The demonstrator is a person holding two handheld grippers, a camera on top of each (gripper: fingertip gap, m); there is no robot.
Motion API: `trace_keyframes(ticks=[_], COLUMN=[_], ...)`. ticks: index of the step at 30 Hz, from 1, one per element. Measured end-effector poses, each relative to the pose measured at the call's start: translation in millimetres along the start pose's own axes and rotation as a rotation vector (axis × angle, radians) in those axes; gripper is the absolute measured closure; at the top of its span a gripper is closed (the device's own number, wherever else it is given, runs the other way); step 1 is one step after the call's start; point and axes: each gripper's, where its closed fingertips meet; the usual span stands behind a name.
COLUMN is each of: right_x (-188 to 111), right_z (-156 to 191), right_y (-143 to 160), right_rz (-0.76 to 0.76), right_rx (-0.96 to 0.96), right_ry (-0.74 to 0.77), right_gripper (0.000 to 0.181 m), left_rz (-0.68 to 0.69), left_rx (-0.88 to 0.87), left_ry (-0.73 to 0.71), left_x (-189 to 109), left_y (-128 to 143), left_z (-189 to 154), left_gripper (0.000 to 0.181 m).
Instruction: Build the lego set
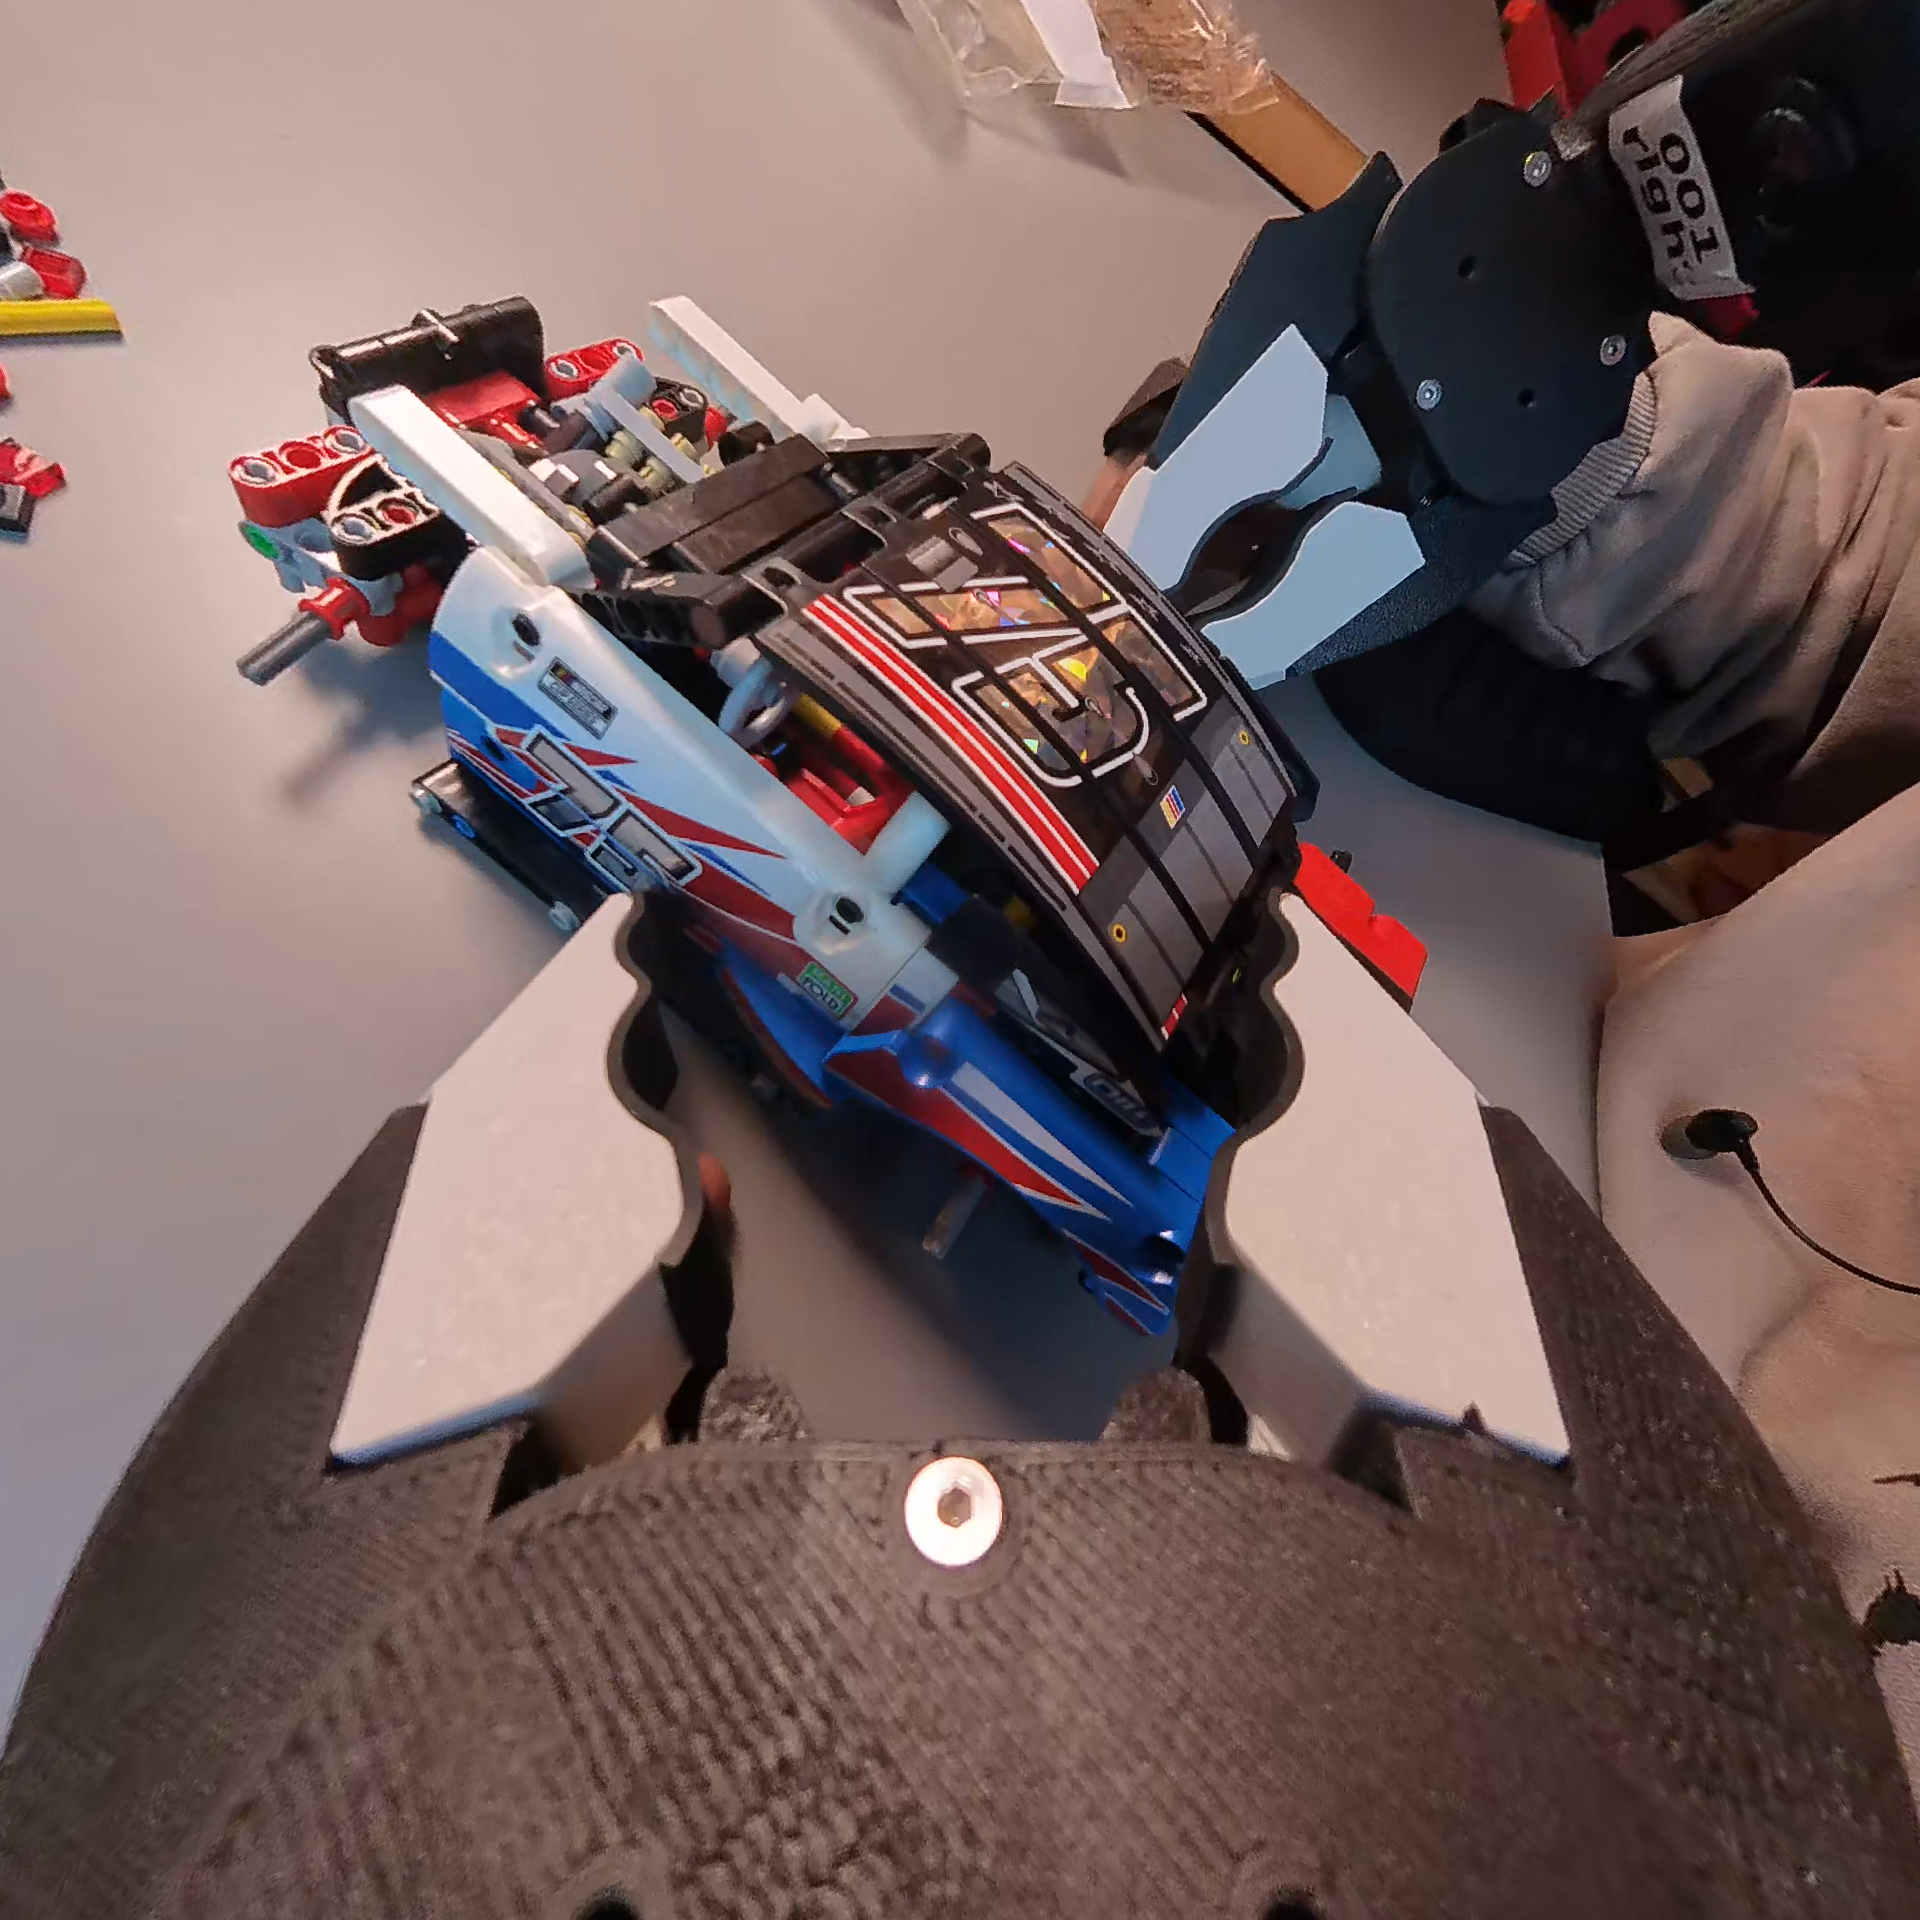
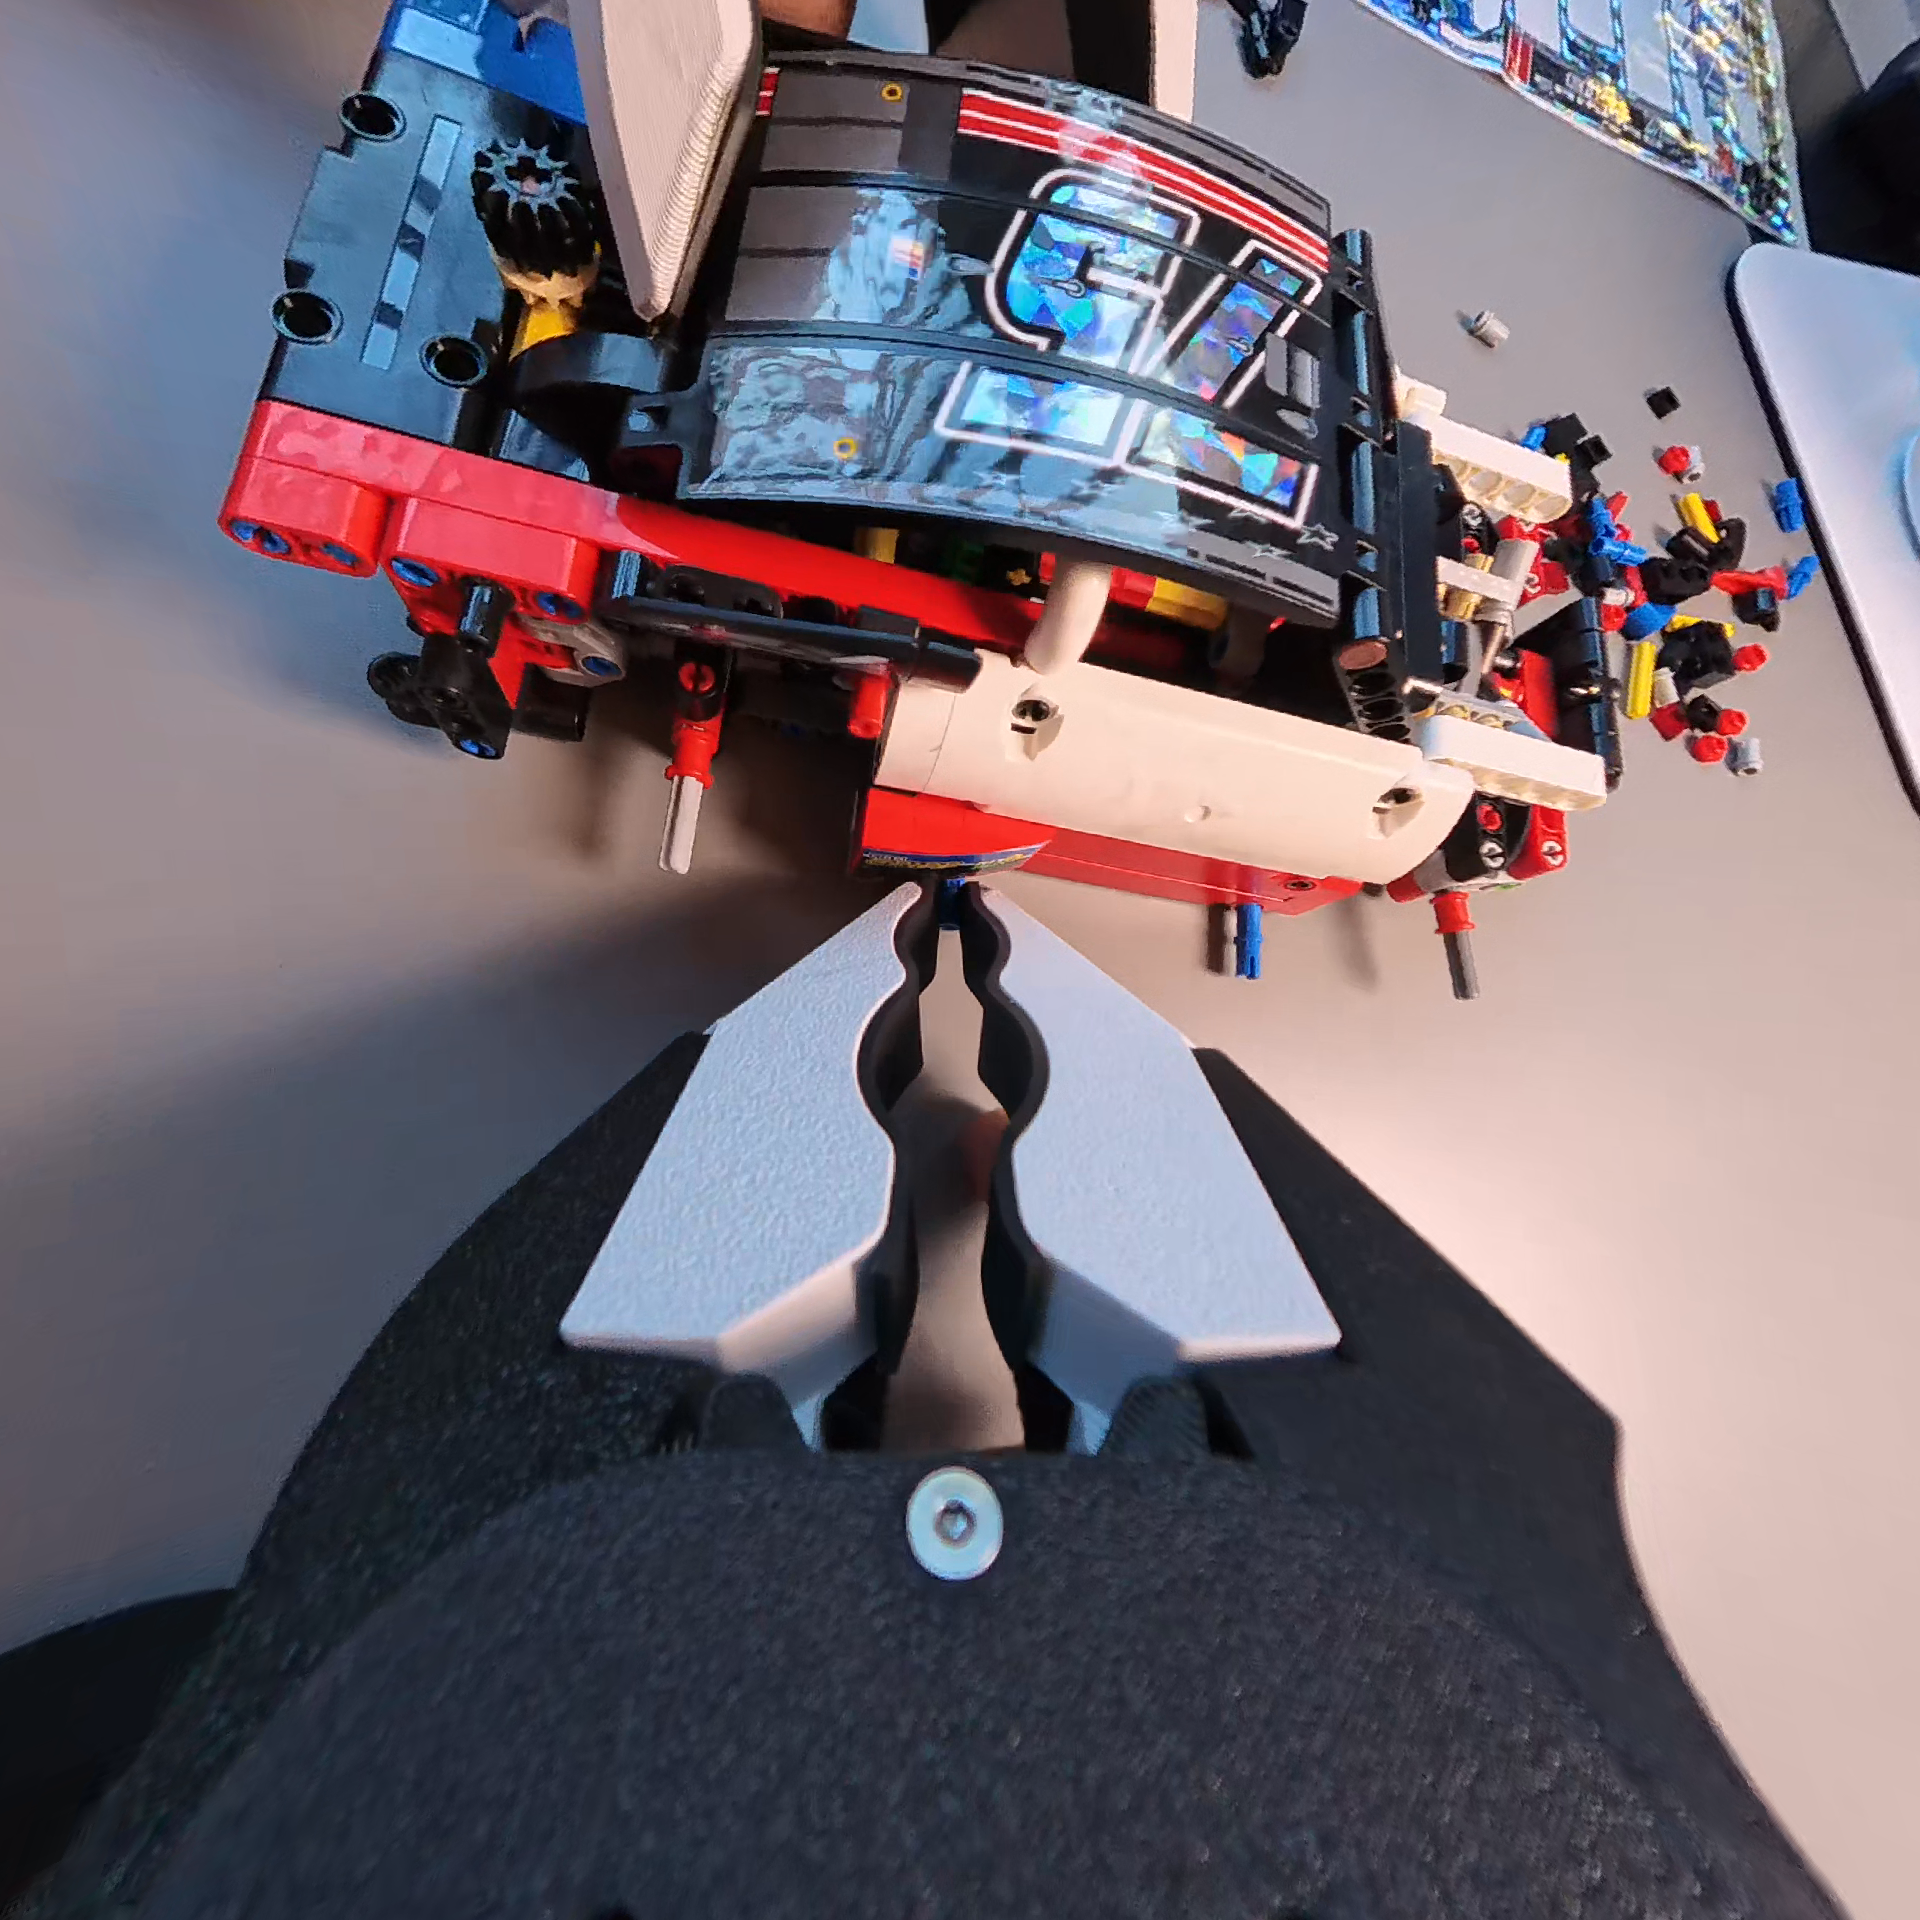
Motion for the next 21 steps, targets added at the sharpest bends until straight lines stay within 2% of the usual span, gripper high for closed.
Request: trace_keyframes(ticks=[4,8,10,14,21], right_x=[-0.2,-7.8,-8.6,-5.4,-2.5], right_z=[-1.3,-3.1,-0.1,1.0,1.2], right_y=[0.6,5.9,5.1,6.1,4.2], right_rz=[-0.001,0.003,-0.006,0.042,0.065], right_rx=[0.013,0.049,0.058,0.062,0.085], right_ry=[-0.007,-0.019,-0.044,-0.052,-0.095], right_gripper=[0.18,0.17,0.178,0.174,0.181], left_rz=[-0.005,-0.017,-0.017,-0.022,-0.012], left_rx=[-0.005,-0.006,-0.007,-0.006,-0.004], left_ry=[-0.002,-0.005,-0.005,-0.006,-0.001], left_x=[-0.3,-1.0,-1.0,-1.3,-0.5], left_y=[-0.8,-1.2,-1.3,-1.4,-0.4], left_z=[1.6,1.7,1.7,1.5,0.1], left_gripper=[0.07,0.071,0.071,0.071,0.071])
Point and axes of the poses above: each gripper's, where its closed fingertips meet, x out along the fingers, y out of its underside, z = x × y across the jaws, and after that the axes turned 9 degrees about -y, right-handed
